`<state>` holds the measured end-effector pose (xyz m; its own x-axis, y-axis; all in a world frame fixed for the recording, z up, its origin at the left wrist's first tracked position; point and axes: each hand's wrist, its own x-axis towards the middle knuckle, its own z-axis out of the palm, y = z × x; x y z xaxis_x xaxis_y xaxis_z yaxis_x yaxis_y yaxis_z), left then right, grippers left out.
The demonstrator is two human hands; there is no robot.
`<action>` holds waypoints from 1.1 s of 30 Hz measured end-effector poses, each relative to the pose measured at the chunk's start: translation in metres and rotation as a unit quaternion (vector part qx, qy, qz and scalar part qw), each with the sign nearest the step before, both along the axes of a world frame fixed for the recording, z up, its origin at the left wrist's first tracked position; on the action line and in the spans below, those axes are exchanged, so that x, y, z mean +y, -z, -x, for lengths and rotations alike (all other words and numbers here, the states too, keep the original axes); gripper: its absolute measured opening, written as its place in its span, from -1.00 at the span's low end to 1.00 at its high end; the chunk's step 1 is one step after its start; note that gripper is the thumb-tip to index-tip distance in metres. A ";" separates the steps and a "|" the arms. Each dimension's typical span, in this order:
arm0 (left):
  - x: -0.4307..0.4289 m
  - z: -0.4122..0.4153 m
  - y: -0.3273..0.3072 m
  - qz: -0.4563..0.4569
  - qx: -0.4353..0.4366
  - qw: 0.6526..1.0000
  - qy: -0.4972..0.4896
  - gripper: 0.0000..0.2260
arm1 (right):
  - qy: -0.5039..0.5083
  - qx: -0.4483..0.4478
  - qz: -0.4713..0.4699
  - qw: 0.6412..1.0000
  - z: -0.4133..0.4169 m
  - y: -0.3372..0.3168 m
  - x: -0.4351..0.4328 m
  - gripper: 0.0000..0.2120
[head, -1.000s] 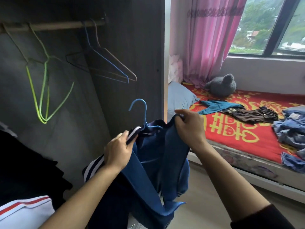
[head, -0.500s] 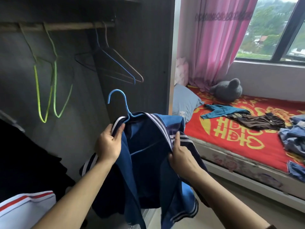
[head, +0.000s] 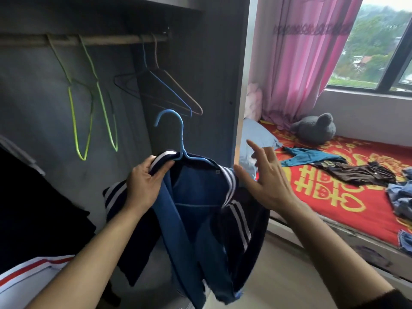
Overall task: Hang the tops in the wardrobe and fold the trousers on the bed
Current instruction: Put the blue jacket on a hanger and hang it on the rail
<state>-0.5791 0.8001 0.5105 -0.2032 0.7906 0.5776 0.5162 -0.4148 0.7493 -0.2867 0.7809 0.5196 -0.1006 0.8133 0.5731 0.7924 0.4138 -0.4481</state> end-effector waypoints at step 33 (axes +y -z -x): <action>0.030 0.042 -0.113 0.036 0.156 0.987 -0.029 -0.78 | 0.055 0.013 -0.041 0.998 0.035 -0.048 0.036 -0.69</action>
<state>-0.6214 0.8305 0.6233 -0.0702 0.8239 0.5623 0.7472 -0.3300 0.5768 -0.3221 0.8168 0.5672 0.0032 0.7688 0.6395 0.8232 0.3610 -0.4381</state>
